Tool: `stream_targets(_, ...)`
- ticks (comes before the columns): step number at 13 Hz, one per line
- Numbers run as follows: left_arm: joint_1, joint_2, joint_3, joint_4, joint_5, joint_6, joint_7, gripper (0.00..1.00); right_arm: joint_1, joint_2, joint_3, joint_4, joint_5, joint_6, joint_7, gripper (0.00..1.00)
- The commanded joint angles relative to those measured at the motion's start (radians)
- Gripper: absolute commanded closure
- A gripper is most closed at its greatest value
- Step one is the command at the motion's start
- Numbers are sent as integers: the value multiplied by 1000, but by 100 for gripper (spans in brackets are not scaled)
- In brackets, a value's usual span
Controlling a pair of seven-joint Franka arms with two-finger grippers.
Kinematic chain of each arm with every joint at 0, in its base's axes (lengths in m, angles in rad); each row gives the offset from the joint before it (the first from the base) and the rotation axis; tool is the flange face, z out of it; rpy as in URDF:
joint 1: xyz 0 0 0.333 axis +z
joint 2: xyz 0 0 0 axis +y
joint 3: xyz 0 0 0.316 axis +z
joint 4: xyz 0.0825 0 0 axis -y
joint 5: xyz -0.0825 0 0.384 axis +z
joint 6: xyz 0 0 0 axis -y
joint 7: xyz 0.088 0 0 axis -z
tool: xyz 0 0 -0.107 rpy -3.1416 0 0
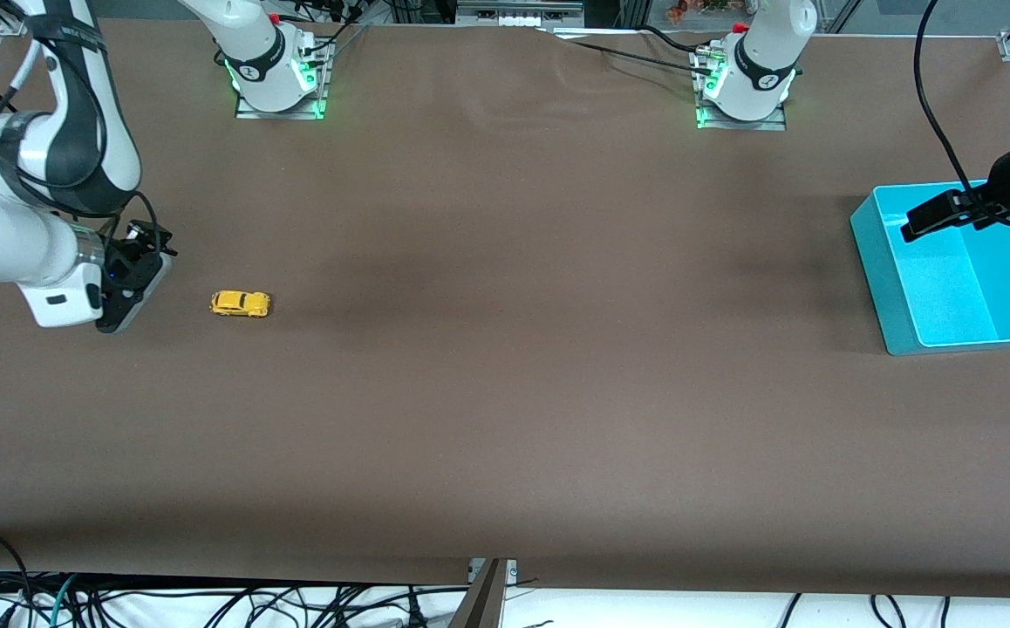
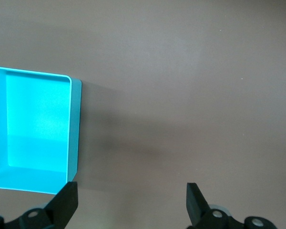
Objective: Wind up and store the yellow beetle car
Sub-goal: 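Reach the right gripper down over the yellow beetle car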
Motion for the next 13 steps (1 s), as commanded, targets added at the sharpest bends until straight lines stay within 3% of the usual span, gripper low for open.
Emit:
stream_targets(1,-4,12,-1,26,18,-5,8,0,-1,-35,2,-125,-12,107,-101,1)
stream_targets(9,-4,12,-1,26,18,-5,8,0,0,-44,8,-415,-10,541,-254,2)
stream_targets(13,-4,12,-1,26,18,-5,8,0,0,-27,22,-491,-9,693,-304,11)
